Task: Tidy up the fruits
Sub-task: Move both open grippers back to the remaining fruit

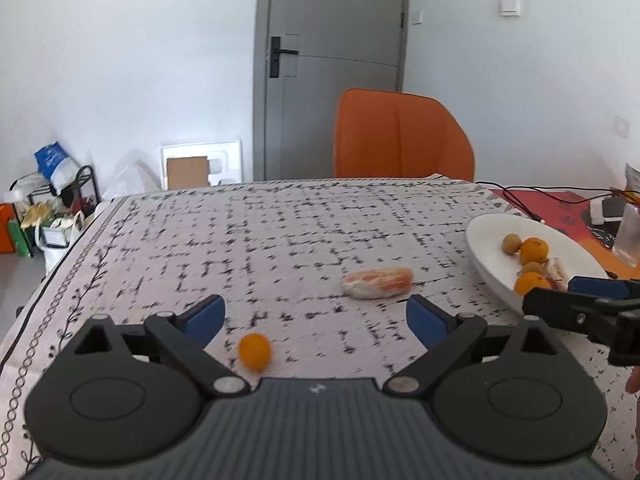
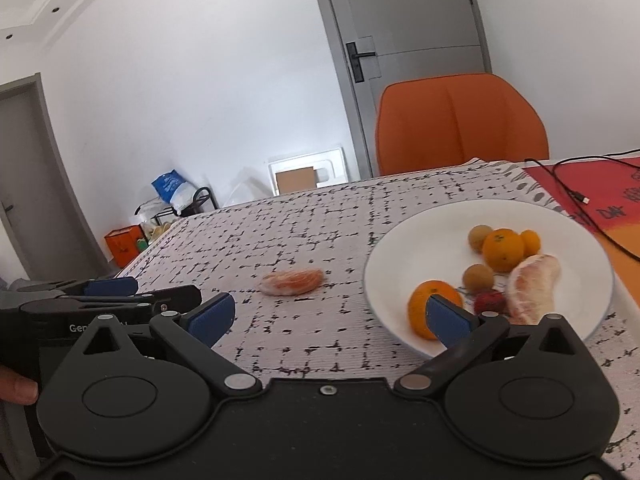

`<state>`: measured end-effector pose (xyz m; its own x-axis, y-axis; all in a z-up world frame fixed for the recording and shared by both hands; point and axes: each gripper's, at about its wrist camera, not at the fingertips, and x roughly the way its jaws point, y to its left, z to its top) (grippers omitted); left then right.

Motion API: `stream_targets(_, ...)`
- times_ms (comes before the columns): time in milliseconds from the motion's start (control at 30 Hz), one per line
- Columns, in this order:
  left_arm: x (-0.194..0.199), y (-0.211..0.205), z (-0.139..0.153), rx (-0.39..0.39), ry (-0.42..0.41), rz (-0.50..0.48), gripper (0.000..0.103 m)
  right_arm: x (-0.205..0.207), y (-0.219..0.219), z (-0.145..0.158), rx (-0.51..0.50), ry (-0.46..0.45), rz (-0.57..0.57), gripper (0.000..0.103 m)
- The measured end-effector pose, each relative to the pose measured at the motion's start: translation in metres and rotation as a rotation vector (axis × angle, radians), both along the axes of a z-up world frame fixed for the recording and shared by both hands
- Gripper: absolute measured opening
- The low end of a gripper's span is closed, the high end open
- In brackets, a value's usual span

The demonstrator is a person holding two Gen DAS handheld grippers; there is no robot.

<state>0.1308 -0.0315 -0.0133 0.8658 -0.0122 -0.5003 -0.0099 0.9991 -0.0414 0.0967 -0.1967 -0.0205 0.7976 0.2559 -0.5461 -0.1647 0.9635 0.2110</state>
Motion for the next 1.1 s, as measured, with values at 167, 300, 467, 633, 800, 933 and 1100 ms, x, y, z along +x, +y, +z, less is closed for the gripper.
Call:
stream_targets(167,-0.002,0.015,-0.006,-0.013,0.014,0.027,0.096,0.003,0.012,-0.002,-0.011,0.009,0.023,0.103)
stream_targets(300,-0.004,0.026,-0.009,-0.038,0.017,0.036,0.096,0.005,0.02,-0.002,-0.018,0.012,0.04,0.103)
stream_targets(467,-0.006,0.034,-0.012,-0.061,0.011,0.047,0.095,0.006,0.029,-0.002,-0.027,0.012,0.06,0.103)
stream_targets(633,-0.003,0.037,-0.015,-0.093,0.016,0.039,0.088,0.011,0.035,-0.003,-0.033,0.016,0.073,0.103)
stream_targets(800,0.003,0.038,-0.021,-0.109,0.037,0.027,0.073,0.015,0.039,-0.005,-0.05,0.022,0.082,0.103)
stream_targets(933,0.01,0.038,-0.026,-0.125,0.059,0.034,0.062,0.018,0.04,-0.005,-0.055,0.028,0.081,0.103)
stream_targets(1100,0.018,0.039,-0.033,-0.136,0.094,0.04,0.044,0.022,0.044,-0.005,-0.061,0.029,0.089,0.103)
